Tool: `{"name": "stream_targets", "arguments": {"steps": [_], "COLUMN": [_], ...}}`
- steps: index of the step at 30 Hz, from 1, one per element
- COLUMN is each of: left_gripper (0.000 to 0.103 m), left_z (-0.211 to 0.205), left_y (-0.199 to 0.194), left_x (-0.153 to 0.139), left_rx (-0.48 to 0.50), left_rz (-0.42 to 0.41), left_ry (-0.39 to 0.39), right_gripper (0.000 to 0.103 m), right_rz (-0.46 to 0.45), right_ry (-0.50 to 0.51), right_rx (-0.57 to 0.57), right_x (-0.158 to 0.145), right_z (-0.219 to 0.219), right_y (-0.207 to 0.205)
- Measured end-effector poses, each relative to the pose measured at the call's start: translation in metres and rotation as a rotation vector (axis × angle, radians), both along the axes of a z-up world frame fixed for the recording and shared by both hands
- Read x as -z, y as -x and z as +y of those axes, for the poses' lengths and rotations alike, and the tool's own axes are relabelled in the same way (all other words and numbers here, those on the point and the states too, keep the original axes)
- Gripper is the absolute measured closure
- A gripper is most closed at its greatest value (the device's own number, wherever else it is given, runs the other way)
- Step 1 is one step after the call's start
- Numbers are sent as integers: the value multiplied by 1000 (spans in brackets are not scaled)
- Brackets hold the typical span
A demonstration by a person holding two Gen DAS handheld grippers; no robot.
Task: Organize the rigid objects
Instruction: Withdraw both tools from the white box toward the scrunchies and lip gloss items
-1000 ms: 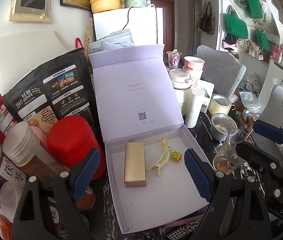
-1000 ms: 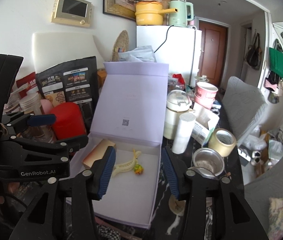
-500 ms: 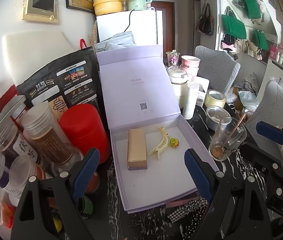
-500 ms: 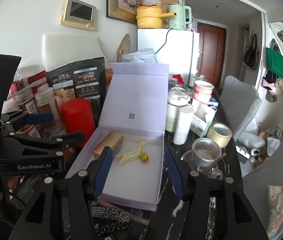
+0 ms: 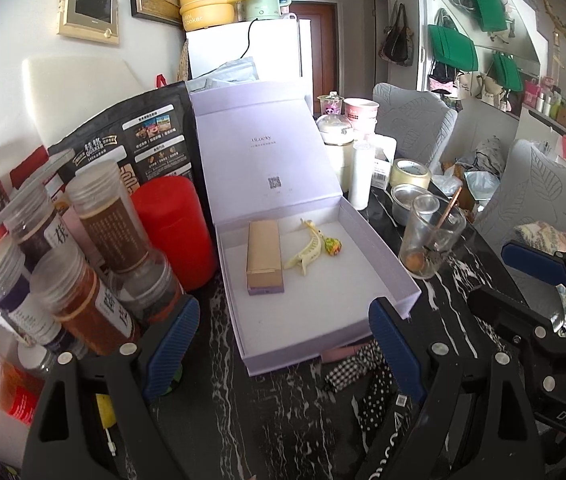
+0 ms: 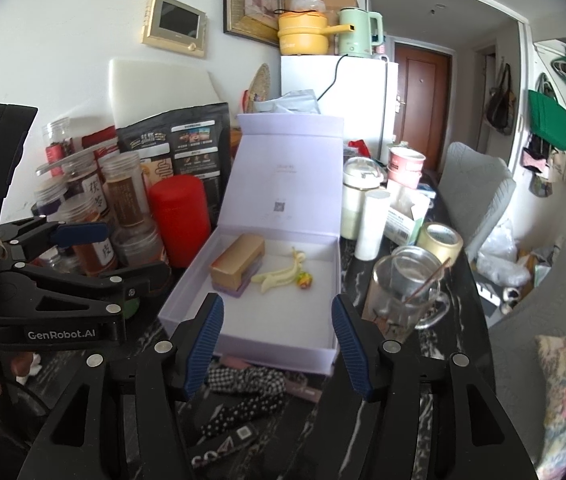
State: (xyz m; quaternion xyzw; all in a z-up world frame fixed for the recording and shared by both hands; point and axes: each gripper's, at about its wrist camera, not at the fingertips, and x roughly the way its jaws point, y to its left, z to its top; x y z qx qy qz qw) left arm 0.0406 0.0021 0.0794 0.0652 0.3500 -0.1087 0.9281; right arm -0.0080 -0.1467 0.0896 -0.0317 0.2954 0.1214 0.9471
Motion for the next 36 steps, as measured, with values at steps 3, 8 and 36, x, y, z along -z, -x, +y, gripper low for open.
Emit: {"name": "stream_targets", "arguments": {"steps": [3, 8, 36], "left_gripper": [16, 16, 16], "left_z": [3, 6, 28], "left_y": [10, 27, 62], "left_x": [7, 19, 101], "left_rx": [5, 17, 44], "left_rz": [14, 31, 172], "left_ry": [2, 6, 53], "right_gripper": [46, 46, 44], "right_rz": [6, 13, 183], "right_ry": [-3, -12, 9], "right_rx": [-10, -27, 23], "right_x": [5, 13, 97], "right_z": [3, 8, 14], "right_y": [12, 28, 56]}}
